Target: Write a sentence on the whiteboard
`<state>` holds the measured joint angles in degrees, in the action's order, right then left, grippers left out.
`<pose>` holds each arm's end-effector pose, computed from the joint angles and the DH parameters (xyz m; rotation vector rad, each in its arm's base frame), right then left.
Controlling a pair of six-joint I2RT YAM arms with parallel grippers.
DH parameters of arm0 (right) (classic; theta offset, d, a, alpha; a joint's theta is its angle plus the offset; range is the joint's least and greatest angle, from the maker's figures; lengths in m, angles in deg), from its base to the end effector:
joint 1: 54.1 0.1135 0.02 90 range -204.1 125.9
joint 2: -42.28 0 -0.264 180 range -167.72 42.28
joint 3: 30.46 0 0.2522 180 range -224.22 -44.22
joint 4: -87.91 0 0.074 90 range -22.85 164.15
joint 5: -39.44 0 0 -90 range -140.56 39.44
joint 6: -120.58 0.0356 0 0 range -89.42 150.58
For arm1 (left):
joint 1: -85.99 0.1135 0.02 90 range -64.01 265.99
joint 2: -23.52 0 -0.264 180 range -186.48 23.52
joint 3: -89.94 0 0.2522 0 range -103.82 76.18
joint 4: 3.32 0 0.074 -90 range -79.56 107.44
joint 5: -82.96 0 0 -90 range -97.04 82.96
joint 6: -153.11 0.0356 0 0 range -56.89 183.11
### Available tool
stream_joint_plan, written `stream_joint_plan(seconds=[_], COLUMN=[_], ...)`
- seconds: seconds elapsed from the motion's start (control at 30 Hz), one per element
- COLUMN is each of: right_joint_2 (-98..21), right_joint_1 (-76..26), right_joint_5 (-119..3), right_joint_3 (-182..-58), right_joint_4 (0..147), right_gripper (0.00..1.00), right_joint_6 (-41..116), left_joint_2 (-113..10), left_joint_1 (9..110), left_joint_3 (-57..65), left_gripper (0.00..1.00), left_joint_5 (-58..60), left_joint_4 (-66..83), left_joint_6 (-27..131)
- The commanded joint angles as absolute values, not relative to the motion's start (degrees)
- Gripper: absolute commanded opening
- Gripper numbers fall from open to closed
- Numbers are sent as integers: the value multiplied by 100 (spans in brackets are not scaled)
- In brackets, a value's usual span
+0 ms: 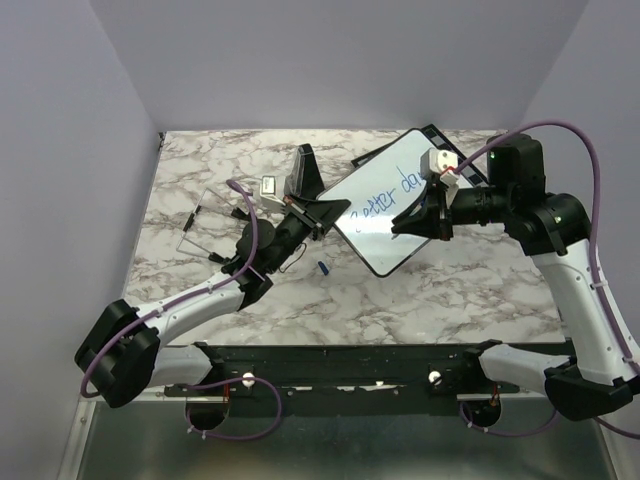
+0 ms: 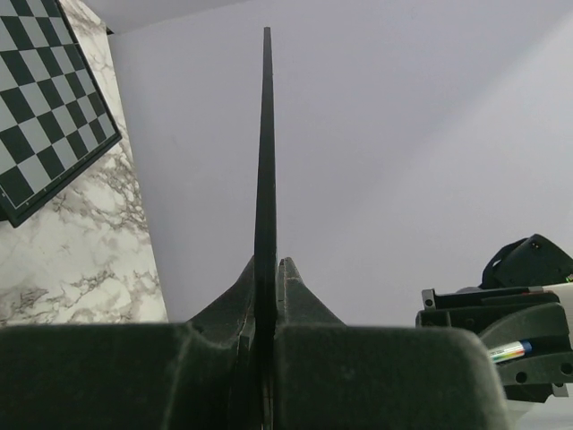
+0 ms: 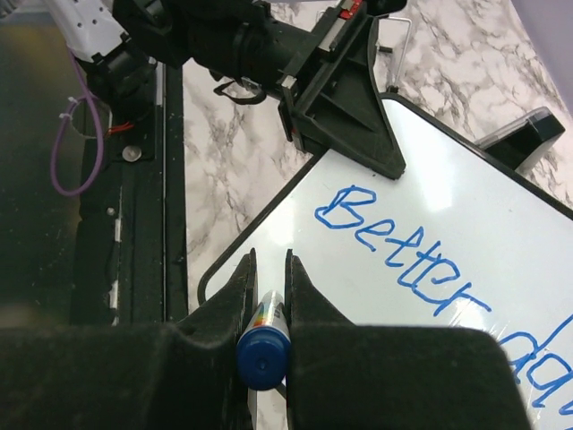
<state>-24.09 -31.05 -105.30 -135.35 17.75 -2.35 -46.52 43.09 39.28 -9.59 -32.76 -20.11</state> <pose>0.1653 0.1019 0.4628 -1.3792 1.4226 0.8902 0.2030 -0.1865 0.2971 -0.6119 1.5391 -1.7442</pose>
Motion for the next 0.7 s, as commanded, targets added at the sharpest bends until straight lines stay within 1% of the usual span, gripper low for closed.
stream_joint_plan(seconds=[0.0, 0.4, 0.5, 0.67], right_joint_2=[-2355, -2373, -2373, -2303], right_joint_1=[-3081, -3072, -3072, -3072], right_joint_5=[-10242, -10128, -10189, -9961], right_joint_3=[-13483, -13457, -13440, -13360], right_joint_4=[2132, 2238, 2220, 2247], right_gripper=[0, 0, 1, 1], right_joint_6=[-159, -273, -265, -344], left_joint_2=[-4653, -4697, -4741, -4802], left_joint_1=[4266, 4274, 4274, 4274], left_joint_3=[3611, 3690, 3698, 3707], left_gripper=[0, 0, 0, 0], left_joint_5=[-898, -713, -467, -353], left_joint_4=[-4167, -4545, -4668, -4774], left_joint_6=[-2302, -2346, -2346, -2355])
